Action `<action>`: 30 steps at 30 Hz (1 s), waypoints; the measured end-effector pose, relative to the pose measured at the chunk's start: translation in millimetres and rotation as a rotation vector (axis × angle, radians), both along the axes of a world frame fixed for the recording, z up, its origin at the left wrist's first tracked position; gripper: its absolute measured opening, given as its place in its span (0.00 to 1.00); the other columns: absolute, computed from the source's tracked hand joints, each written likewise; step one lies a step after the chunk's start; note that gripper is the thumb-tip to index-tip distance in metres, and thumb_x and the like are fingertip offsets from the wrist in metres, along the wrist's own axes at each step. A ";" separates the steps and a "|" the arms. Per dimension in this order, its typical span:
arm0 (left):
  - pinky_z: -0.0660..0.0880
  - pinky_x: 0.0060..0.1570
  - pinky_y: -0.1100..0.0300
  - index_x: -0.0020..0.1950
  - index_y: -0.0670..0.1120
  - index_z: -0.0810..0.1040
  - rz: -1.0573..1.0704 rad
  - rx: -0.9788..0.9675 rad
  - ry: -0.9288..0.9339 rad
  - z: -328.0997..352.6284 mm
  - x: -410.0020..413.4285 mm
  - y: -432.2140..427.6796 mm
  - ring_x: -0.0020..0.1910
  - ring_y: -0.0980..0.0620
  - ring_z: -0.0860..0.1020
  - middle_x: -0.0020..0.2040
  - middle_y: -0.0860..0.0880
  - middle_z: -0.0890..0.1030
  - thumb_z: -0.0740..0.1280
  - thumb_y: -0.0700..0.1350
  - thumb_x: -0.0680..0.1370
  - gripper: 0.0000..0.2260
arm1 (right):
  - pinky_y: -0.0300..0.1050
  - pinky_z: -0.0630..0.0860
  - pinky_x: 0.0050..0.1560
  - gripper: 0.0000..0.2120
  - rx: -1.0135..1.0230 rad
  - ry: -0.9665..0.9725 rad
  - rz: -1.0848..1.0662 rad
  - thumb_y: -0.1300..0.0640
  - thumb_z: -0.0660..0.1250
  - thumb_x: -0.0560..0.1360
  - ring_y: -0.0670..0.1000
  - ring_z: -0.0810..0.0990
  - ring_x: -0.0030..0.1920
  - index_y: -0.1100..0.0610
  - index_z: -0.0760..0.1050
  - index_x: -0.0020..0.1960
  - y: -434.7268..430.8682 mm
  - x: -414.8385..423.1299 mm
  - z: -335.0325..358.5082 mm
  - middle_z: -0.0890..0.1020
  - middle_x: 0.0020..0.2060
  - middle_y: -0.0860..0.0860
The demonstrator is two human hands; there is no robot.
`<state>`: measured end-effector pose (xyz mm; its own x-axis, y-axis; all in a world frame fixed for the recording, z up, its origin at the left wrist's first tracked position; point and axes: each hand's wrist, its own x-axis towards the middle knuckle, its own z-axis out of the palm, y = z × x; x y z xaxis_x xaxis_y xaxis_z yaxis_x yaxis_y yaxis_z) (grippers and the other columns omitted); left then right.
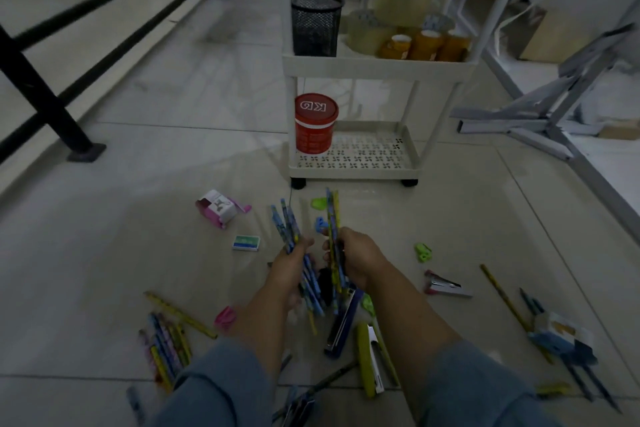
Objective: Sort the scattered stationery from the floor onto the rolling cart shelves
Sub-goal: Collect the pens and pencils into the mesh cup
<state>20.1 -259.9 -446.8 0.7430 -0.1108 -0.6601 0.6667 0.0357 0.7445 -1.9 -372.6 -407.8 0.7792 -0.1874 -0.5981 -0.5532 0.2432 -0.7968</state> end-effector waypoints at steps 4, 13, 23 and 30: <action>0.79 0.52 0.49 0.70 0.43 0.69 0.034 -0.137 0.097 -3.5 -4.2 -6.4 0.57 0.42 0.78 0.62 0.42 0.78 0.68 0.68 0.66 0.41 | 0.56 0.78 0.57 0.13 -0.246 -0.010 0.223 0.56 0.61 0.78 0.59 0.82 0.49 0.62 0.81 0.51 11.4 -1.0 -4.3 0.83 0.48 0.59; 0.77 0.55 0.49 0.65 0.43 0.74 0.026 -0.151 0.115 -5.3 9.3 -5.6 0.59 0.42 0.77 0.61 0.42 0.78 0.68 0.57 0.73 0.26 | 0.39 0.79 0.43 0.14 -0.234 -0.109 -0.043 0.66 0.73 0.68 0.51 0.81 0.42 0.66 0.80 0.53 15.1 -3.2 -4.1 0.83 0.50 0.61; 0.78 0.29 0.62 0.42 0.42 0.76 0.417 -0.356 0.050 13.9 34.0 5.0 0.26 0.56 0.80 0.26 0.50 0.81 0.66 0.44 0.77 0.07 | 0.49 0.72 0.53 0.18 0.060 0.002 -0.319 0.51 0.55 0.81 0.56 0.74 0.57 0.61 0.74 0.63 2.6 2.2 -9.3 0.76 0.56 0.57; 0.77 0.26 0.65 0.45 0.39 0.73 0.519 -0.388 -0.142 25.9 18.2 -23.6 0.25 0.58 0.80 0.33 0.45 0.80 0.66 0.36 0.76 0.02 | 0.53 0.74 0.54 0.27 0.692 0.017 -0.505 0.44 0.45 0.82 0.59 0.77 0.53 0.62 0.70 0.64 31.7 -3.6 -29.6 0.78 0.55 0.60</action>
<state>38.3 -283.5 -421.0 0.8407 0.0748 -0.5363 0.3875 0.6088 0.6923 -5.5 -340.8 -437.4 0.6907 -0.0984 -0.7164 -0.2579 0.8920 -0.3711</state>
